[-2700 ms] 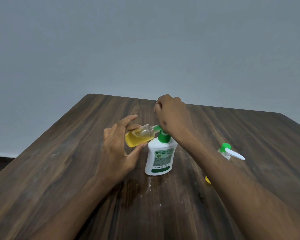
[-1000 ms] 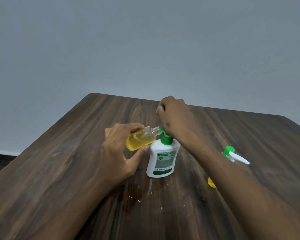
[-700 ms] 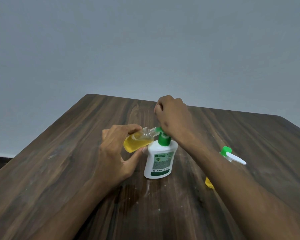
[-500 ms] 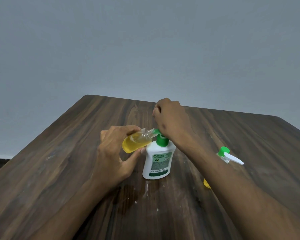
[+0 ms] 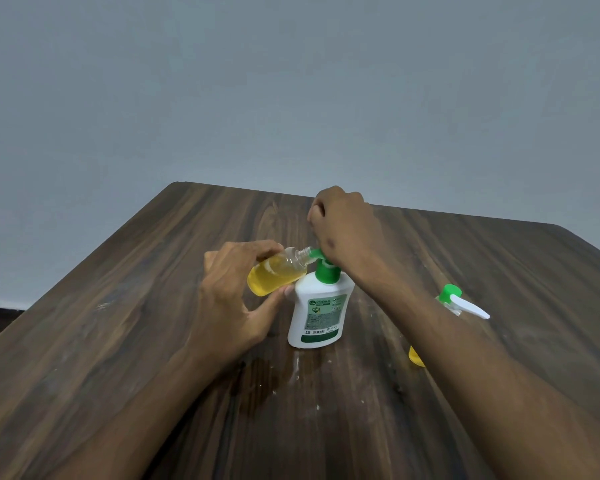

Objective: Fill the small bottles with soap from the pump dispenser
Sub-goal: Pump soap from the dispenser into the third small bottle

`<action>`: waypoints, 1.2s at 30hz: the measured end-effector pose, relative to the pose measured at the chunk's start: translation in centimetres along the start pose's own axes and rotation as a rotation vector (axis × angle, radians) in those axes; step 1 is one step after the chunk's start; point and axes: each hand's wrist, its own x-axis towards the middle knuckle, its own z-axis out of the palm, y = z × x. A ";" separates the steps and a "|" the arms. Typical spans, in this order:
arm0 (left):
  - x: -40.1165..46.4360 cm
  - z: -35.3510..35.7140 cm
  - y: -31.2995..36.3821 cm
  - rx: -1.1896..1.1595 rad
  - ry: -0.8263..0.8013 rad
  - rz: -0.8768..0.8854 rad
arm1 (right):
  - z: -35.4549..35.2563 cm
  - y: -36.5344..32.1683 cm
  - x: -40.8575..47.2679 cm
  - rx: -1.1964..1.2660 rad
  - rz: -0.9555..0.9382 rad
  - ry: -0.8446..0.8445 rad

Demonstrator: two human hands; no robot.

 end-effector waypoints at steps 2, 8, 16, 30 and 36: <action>0.0 0.1 0.0 -0.005 0.005 -0.003 | -0.2 0.1 0.1 -0.011 -0.006 0.031; 0.0 0.1 0.0 -0.001 0.003 0.001 | 0.0 -0.1 0.0 0.008 0.003 0.011; 0.1 0.0 0.2 -0.002 0.013 0.019 | -0.1 0.0 0.1 -0.023 -0.015 0.008; 0.0 0.1 -0.1 -0.013 0.011 0.027 | -0.4 0.1 -0.2 -0.029 -0.022 0.023; -0.1 0.1 -0.1 -0.015 0.001 0.028 | -0.3 0.1 -0.3 -0.029 -0.016 0.038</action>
